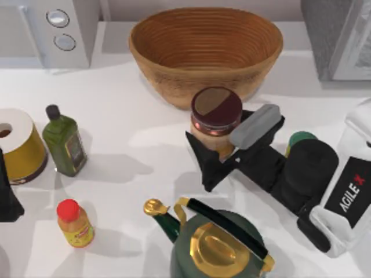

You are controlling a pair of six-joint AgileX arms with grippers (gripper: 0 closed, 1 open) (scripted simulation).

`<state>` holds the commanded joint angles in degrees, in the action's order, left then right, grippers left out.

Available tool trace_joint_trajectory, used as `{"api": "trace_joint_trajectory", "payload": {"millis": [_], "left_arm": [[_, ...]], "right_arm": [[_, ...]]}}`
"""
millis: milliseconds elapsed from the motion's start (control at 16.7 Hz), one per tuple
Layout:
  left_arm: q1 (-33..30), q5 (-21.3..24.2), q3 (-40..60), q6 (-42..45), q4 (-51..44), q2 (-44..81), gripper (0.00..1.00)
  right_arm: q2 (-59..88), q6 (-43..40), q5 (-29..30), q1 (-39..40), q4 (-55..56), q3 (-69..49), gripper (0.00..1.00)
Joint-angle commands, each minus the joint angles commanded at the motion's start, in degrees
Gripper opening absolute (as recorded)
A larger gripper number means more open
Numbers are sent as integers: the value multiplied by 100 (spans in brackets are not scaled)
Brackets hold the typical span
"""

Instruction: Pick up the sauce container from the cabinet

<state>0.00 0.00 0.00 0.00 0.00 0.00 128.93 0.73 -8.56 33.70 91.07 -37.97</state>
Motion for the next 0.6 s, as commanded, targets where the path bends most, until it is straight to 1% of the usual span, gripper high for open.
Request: {"api": "trace_joint_trajectory", "payload": {"millis": [240, 300, 600], "left_arm": [[0, 0, 0, 0, 0, 0, 100], [0, 0, 0, 0, 0, 0, 100], [0, 0, 0, 0, 0, 0, 100]], "right_arm": [[0, 0, 0, 0, 0, 0, 98], [0, 0, 0, 0, 0, 0, 100], [0, 0, 0, 0, 0, 0, 100]]}}
